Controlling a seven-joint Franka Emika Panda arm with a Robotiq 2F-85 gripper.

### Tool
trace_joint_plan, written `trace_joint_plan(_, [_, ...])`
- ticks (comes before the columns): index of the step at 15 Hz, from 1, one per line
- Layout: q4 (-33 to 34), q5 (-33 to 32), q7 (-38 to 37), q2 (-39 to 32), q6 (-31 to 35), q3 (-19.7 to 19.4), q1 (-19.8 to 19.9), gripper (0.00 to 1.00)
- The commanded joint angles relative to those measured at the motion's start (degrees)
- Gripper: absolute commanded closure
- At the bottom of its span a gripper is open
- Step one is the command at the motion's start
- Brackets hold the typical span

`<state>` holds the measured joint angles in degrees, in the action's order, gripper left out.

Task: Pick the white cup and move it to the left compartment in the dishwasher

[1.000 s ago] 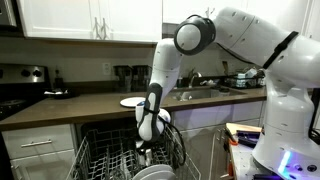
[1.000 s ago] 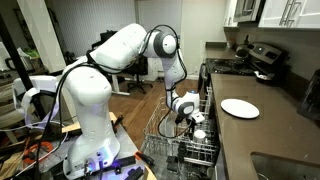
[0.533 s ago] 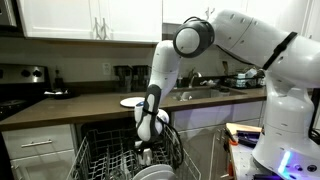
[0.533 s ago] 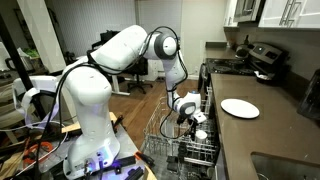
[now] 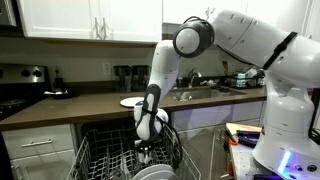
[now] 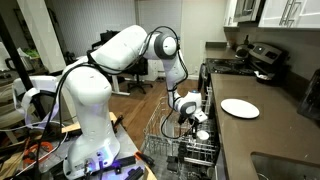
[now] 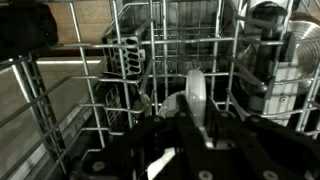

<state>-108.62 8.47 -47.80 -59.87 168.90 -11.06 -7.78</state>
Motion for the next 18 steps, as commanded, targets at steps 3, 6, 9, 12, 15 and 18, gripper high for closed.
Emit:
trace_joint_plan(3, [-1.4,1.3,1.2,1.1,-0.5,-2.3,-2.6,0.91])
trace_joint_plan(6, [-2.4,1.1,0.1,1.7,-0.8,-4.3,-5.3,0.91])
trace_joint_plan(9, [-3.9,1.0,-0.7,2.7,-1.6,-6.6,-8.3,0.91])
trace_joint_plan(12, [-5.5,0.9,-0.5,4.2,-2.2,-7.6,-10.0,0.91])
trace_joint_plan(15, [-7.4,0.7,-0.4,6.2,-2.9,-8.1,-11.1,0.91])
trace_joint_plan(18, [-9.3,0.3,0.3,8.8,-3.9,-7.5,-10.7,0.91])
